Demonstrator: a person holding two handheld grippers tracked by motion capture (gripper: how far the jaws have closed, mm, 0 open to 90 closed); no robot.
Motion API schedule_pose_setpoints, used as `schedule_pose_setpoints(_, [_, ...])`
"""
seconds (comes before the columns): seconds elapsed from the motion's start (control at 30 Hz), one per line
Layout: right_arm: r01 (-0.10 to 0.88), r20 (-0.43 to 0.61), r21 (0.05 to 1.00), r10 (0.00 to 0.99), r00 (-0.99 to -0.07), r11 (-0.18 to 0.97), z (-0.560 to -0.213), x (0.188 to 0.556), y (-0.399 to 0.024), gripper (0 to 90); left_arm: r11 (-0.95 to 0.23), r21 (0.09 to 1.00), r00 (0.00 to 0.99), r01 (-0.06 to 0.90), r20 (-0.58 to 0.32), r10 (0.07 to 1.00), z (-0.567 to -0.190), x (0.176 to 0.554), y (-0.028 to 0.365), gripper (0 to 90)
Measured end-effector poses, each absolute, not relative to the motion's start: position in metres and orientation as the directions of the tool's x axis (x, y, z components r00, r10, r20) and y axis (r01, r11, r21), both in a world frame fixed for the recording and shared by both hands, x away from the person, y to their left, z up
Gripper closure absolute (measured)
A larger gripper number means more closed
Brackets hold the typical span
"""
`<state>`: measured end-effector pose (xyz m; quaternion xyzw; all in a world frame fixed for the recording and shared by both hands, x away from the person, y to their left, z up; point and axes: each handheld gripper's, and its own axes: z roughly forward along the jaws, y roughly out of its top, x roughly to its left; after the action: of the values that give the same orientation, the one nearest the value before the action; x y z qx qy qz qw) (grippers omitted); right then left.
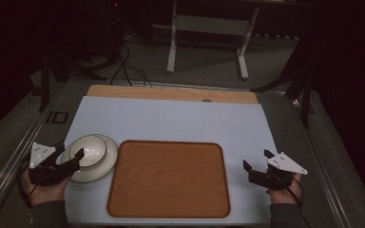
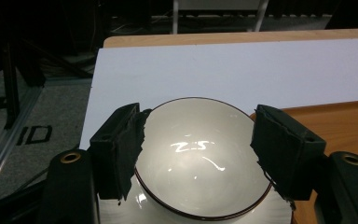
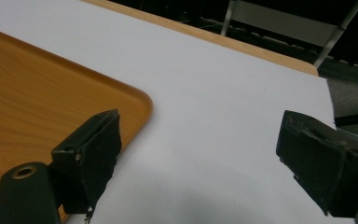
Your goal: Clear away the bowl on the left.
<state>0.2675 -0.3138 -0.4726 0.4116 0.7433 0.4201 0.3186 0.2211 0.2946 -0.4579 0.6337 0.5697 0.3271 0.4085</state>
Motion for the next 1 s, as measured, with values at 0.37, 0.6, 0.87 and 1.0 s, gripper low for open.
schedule_pose_setpoints(0.37, [0.357,-0.126,0.876,0.868,-0.48,0.324,-0.473,0.271,-0.313,12.6,0.002,0.886,0.132,0.464,-0.072,0.989,-0.46,0.224,0.298,36.1])
schedule_pose_setpoints(0.6, [0.346,-0.125,0.883,0.87,-0.477,0.317,-0.473,0.271,-0.315,12.5,0.007,0.881,0.127,0.474,-0.076,0.989,-0.461,0.227,0.3,36.4])
schedule_pose_setpoints(0.87, [0.336,-0.127,0.887,0.866,-0.483,0.318,-0.472,0.269,-0.314,12.5,0.021,0.868,0.112,0.496,-0.087,0.99,-0.464,0.234,0.306,37.4])
schedule_pose_setpoints(1.0, [0.336,-0.13,0.886,0.867,-0.482,0.32,-0.472,0.269,-0.314,12.4,0.021,0.861,0.104,0.507,-0.085,0.991,-0.468,0.239,0.308,38.2])
